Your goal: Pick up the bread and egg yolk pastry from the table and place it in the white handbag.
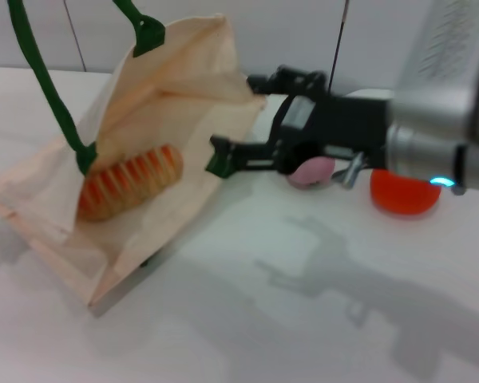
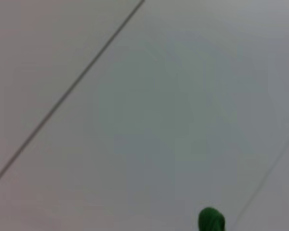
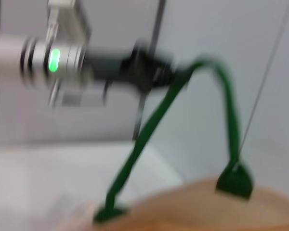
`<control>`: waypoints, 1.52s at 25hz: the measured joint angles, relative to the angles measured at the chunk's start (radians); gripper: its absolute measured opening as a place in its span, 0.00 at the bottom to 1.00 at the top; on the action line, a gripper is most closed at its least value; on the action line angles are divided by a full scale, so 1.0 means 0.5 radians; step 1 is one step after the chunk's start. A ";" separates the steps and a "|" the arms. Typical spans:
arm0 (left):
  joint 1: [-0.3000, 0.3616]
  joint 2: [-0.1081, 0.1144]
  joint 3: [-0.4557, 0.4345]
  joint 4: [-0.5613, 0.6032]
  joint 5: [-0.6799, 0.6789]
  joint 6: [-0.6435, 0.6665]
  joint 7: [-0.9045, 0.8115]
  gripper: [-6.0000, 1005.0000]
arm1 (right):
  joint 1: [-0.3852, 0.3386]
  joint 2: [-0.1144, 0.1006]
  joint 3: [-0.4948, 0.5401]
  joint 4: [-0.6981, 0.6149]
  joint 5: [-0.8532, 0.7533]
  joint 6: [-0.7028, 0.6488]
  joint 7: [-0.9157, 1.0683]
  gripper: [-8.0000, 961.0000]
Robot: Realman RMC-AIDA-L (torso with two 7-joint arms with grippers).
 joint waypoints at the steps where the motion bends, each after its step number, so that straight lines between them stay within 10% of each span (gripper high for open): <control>1: 0.000 -0.005 0.001 -0.001 0.025 0.048 0.014 0.13 | -0.024 0.000 0.048 0.023 0.130 -0.007 -0.094 0.95; 9: -0.053 -0.056 0.002 -0.002 0.242 0.301 0.186 0.16 | -0.090 0.007 0.350 0.451 1.127 -0.124 -0.939 0.95; 15: -0.070 -0.277 -0.067 -0.005 0.197 0.634 0.878 0.18 | -0.064 0.014 0.407 0.863 1.813 -0.155 -1.629 0.95; 21: -0.034 -0.444 -0.249 -0.285 -0.242 0.720 1.954 0.45 | -0.008 0.025 0.385 1.344 2.708 -0.166 -2.361 0.95; 31: 0.001 -0.449 -0.261 -0.538 -0.560 0.559 2.434 0.78 | 0.234 0.055 0.044 2.394 4.537 -0.687 -3.305 0.94; 38: 0.021 -0.448 -0.264 -0.548 -0.646 0.545 2.432 0.87 | 0.257 0.050 -0.060 2.526 4.734 -0.731 -3.266 0.94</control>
